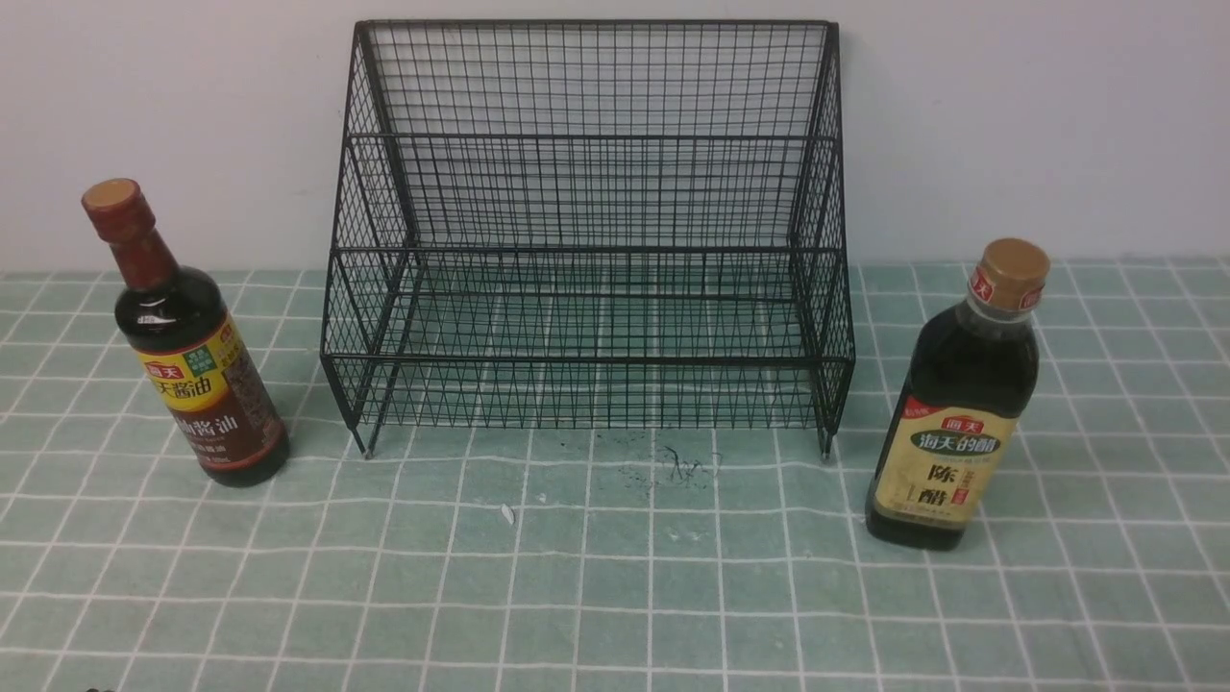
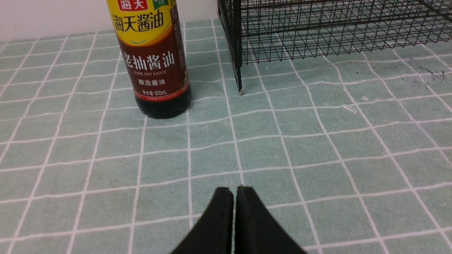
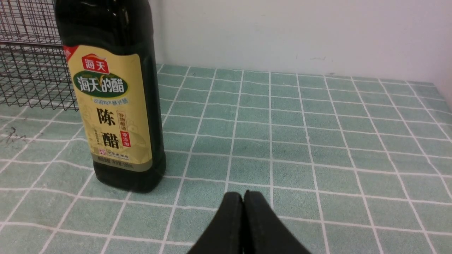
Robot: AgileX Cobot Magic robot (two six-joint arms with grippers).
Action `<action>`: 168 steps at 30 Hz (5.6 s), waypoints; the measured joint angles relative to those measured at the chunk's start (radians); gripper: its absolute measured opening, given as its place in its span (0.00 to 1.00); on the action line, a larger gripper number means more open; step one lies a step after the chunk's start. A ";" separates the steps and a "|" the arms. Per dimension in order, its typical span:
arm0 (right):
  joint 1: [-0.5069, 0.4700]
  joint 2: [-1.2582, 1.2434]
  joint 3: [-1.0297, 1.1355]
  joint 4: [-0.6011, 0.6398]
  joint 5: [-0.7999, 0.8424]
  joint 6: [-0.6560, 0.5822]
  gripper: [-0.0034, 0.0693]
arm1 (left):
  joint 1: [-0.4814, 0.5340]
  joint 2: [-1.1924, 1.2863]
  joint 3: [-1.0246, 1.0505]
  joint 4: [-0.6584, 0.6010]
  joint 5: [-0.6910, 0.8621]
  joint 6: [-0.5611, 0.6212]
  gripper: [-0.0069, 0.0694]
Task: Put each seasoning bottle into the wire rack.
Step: Use the right arm to grab the condiment bottle closest to it, then use the right arm to put the condiment bottle back on the shelf, then use the left arm to grab the condiment bottle closest to it
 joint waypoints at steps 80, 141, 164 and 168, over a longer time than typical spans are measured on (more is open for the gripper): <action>0.261 1.479 -1.454 0.060 0.780 0.020 0.49 | 0.000 0.000 0.000 0.000 0.000 0.000 0.08; 0.377 1.585 -2.002 0.037 0.879 0.064 0.68 | 0.000 0.000 0.000 0.000 0.000 0.000 0.08; 0.377 0.360 -1.006 -0.165 0.546 0.284 0.03 | 0.000 0.000 0.000 0.000 0.000 0.000 0.08; 0.377 0.210 -0.774 -0.101 0.343 0.287 0.03 | 0.000 0.000 0.000 0.000 0.000 0.000 0.08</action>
